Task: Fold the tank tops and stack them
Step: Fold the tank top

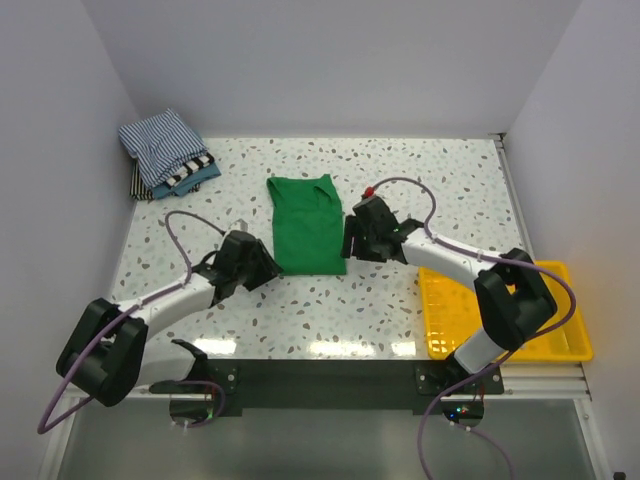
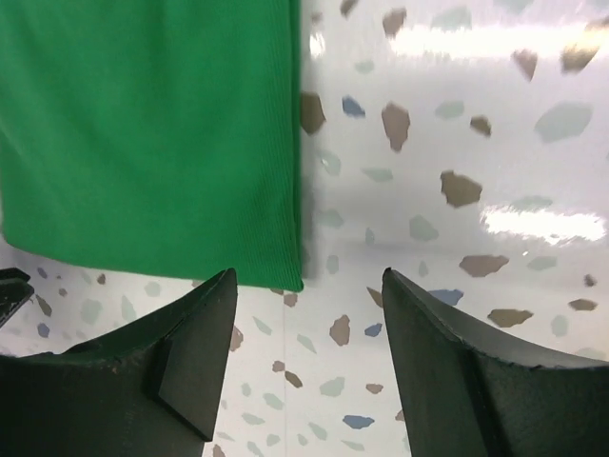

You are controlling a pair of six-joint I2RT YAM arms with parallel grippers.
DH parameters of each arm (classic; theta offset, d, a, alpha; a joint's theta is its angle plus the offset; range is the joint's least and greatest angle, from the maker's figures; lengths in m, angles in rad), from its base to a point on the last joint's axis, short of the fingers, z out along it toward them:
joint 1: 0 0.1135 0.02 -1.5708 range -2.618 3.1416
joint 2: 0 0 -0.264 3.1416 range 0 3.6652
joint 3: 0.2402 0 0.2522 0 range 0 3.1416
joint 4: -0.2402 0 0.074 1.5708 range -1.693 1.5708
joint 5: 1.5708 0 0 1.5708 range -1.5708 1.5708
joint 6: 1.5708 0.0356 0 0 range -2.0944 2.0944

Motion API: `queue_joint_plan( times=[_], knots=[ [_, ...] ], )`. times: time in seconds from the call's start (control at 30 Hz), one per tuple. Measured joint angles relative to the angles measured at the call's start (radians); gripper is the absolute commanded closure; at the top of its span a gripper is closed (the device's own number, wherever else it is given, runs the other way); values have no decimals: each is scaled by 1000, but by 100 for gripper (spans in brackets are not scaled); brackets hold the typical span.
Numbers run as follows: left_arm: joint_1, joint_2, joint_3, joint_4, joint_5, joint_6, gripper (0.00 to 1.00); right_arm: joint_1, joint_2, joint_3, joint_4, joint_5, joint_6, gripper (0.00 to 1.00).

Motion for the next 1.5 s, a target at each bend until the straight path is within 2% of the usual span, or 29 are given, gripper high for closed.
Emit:
queue_joint_plan(
  times=[0.13, 0.3, 0.73, 1.07, 1.27, 1.37, 1.47, 1.5],
  knots=[
    [-10, -31, -84, 12, 27, -31, 47, 0, 2, -103, 60, -81, 54, 37],
    [-10, -31, -98, 75, 44, -55, 47, 0, 11, -164, 159, -145, 120, 37],
    [-10, -43, -185, 220, 31, -133, 48, 0, 19, -260, 356, -174, 264, 38],
    [-10, 24, -204, 356, -26, -211, 51, 0, 39, -306, 495, -176, 348, 44],
    [-10, 81, -198, 421, -37, -226, 58, 0, 43, -327, 533, -175, 363, 51],
    [-10, 113, -191, 450, -39, -238, 64, -1, 56, -328, 548, -176, 367, 60],
    [-10, 144, -186, 476, -39, -237, 76, -2, 67, -329, 560, -176, 370, 67],
    [-10, 153, -182, 480, -39, -236, 84, -3, 70, -328, 561, -175, 370, 71]
  ],
)
